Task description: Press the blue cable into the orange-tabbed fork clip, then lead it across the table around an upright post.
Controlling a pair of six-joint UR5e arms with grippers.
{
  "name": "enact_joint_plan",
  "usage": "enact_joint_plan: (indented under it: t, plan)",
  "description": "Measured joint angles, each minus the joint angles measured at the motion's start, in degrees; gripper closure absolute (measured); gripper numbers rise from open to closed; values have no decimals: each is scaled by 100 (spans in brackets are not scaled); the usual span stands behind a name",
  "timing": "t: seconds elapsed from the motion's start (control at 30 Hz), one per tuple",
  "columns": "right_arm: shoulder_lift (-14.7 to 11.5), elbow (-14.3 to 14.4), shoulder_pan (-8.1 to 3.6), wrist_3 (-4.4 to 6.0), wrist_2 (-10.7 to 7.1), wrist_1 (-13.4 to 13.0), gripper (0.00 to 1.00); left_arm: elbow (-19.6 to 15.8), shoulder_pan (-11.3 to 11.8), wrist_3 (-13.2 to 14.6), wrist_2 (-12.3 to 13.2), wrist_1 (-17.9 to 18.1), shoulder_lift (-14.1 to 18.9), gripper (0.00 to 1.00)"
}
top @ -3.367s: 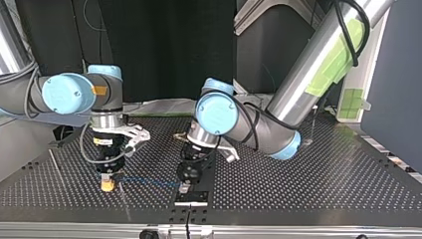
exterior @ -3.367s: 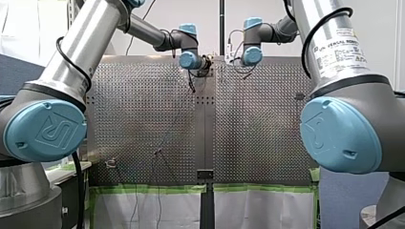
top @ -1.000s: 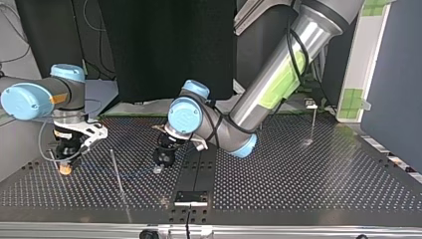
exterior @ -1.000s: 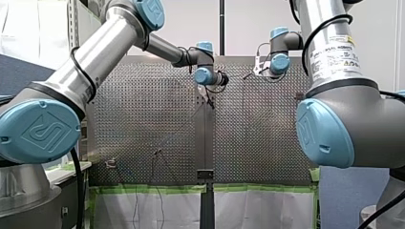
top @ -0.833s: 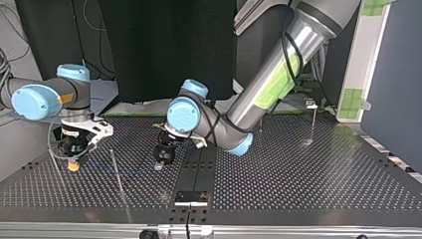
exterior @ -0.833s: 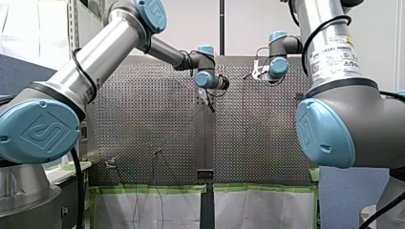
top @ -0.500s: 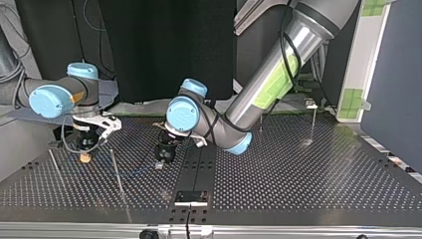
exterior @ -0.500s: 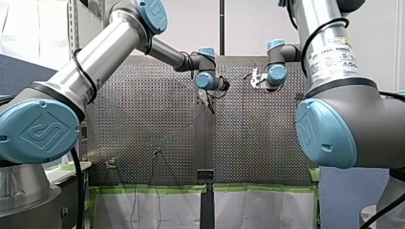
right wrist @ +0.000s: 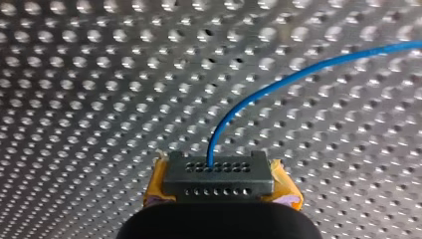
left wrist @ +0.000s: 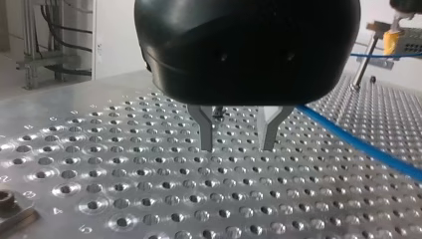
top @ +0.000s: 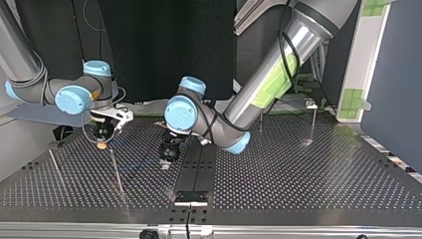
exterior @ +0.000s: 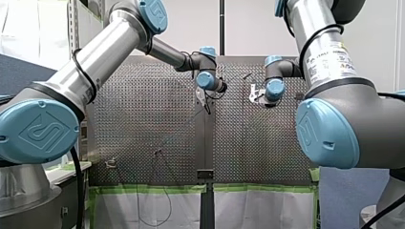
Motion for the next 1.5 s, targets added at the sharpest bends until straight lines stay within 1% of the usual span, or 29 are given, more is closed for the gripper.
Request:
enact_joint_plan:
  t: [0.03,0.07,0.1,0.13,0.2,0.23,0.37,0.5,0.73,0.83,0.9,1.0,1.07,1.13,1.2,1.3,1.33,1.43,1.5]
  plan:
    - [18,20,1,0,3,-22,100,0,-5,30,-57,-14,1,40]
    - [28,41,2,0,5,-48,100,0,-7,51,-103,-24,2,36]
    - [34,68,4,4,7,-81,100,0,-9,71,-151,-34,1,36]
    - [42,108,4,14,9,-135,100,0,-11,94,-211,-44,0,33]
    - [56,168,7,34,11,-220,100,0,-11,117,-282,-53,1,33]
    - [70,203,7,44,11,-279,100,1,-12,126,-321,-56,2,28]
    - [126,267,8,51,17,-399,100,1,-13,137,-405,-60,1,28]
    - [180,359,8,53,43,-460,100,0,-20,143,-429,-61,1,28]
    - [273,695,-11,61,128,-779,100,0,-28,195,-410,-112,1,28]
    - [282,767,-18,64,151,-854,100,0,-29,242,-415,-136,2,28]
    - [286,822,-29,76,194,-910,100,0,-30,258,-419,-143,4,28]
    - [291,951,-42,96,307,-1039,100,0,-36,268,-424,-146,5,28]
    - [292,1050,-48,92,356,-1138,100,0,-43,270,-426,-147,4,28]
    - [293,1150,-50,62,394,-1239,100,0,-50,271,-430,-148,4,28]
    - [293,1243,-51,4,413,-1331,100,0,-57,270,-435,-148,4,28]
    - [294,1411,-50,-138,428,-1499,100,0,-73,266,-443,-146,1,28]
    - [295,1478,-53,-202,433,-1565,100,0,-80,265,-446,-144,3,28]
    - [296,1644,-58,-322,451,-1731,100,0,-97,263,-455,-145,1,28]
    - [299,1754,-59,-343,458,-1843,100,0,-108,261,-469,-146,1,28]
